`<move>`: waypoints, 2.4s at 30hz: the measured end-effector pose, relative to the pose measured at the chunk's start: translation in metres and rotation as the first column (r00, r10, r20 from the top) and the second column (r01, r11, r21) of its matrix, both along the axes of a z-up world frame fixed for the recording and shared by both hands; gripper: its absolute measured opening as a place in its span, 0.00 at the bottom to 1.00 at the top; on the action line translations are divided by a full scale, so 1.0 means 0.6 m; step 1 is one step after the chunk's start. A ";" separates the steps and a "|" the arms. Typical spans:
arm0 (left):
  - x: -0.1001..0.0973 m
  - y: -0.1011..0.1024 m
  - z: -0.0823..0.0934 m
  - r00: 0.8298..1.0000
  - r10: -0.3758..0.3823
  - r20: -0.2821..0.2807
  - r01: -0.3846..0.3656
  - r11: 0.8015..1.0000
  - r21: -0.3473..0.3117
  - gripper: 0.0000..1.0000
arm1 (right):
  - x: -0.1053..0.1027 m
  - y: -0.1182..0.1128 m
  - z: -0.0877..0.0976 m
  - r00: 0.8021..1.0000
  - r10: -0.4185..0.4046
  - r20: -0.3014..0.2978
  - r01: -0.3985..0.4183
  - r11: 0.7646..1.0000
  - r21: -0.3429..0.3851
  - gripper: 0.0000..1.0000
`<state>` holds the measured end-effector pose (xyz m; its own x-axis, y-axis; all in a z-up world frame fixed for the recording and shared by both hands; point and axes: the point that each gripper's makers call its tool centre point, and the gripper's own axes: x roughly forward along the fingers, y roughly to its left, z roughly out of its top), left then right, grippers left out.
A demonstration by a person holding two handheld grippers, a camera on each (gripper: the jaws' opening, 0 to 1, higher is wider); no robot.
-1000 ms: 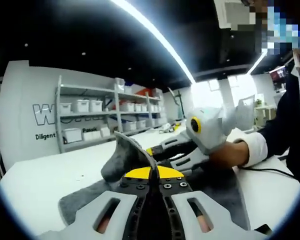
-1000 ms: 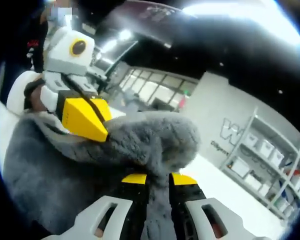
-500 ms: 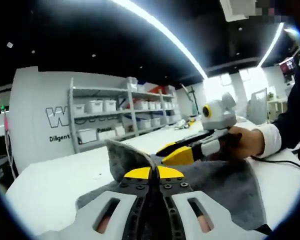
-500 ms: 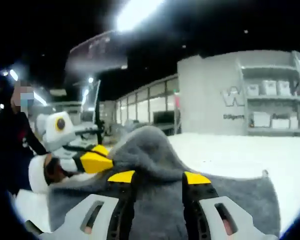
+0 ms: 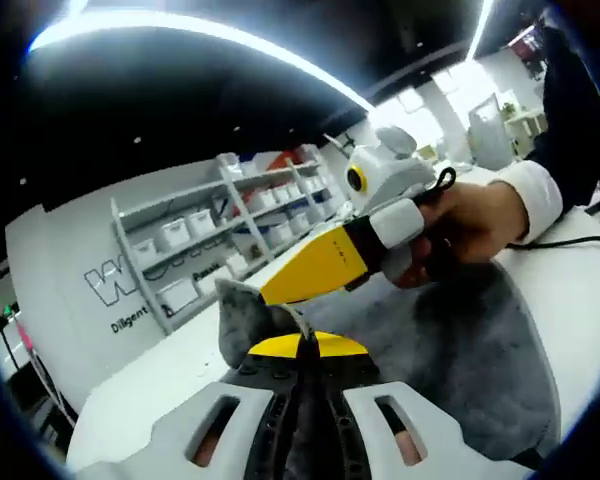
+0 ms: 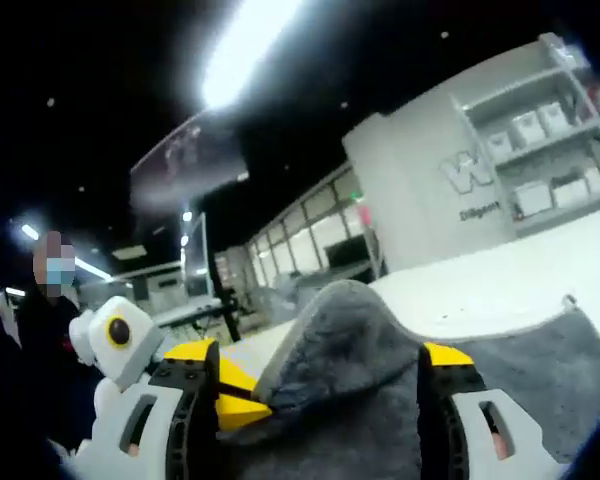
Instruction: Open the folded towel by lifting each exposed corner and separating the folded layers until the towel lies flat within the target outline without major curled edges
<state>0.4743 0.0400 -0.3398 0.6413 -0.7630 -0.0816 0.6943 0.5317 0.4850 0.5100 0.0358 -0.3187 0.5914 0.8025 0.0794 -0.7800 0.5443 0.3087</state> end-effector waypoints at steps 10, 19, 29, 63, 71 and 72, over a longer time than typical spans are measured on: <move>-0.006 -0.016 -0.019 0.999 -0.008 0.035 0.005 0.996 0.089 0.02 | -0.013 0.006 0.003 0.995 0.047 -0.083 -0.038 0.994 0.103 0.76; -0.007 -0.018 -0.020 0.992 0.000 0.126 -0.021 0.987 0.162 0.02 | -0.021 0.012 0.002 0.992 0.070 -0.107 -0.054 0.988 0.147 0.67; -0.007 -0.017 -0.022 0.982 0.014 0.191 -0.058 0.971 0.230 0.02 | -0.020 0.015 -0.008 0.991 0.055 -0.125 -0.039 0.991 0.131 0.66; -0.010 -0.012 -0.013 0.912 0.027 0.409 -0.201 0.900 0.387 0.02 | -0.003 -0.012 -0.024 0.983 0.005 -0.184 0.020 0.991 0.135 0.49; -0.015 -0.021 -0.026 0.913 0.006 0.408 -0.199 0.879 0.433 0.02 | -0.006 -0.005 -0.038 0.974 0.018 -0.228 0.013 0.991 0.134 0.42; -0.016 -0.021 -0.027 0.913 0.005 0.408 -0.200 0.878 0.435 0.02 | -0.006 -0.005 -0.040 0.972 0.018 -0.235 0.014 0.991 0.134 0.40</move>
<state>0.4648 0.0271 -0.3558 0.7667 -0.6277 -0.1352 0.3548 0.2387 0.9040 0.5066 0.0328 -0.3428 0.6045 0.7954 0.0452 -0.6781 0.4839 0.5533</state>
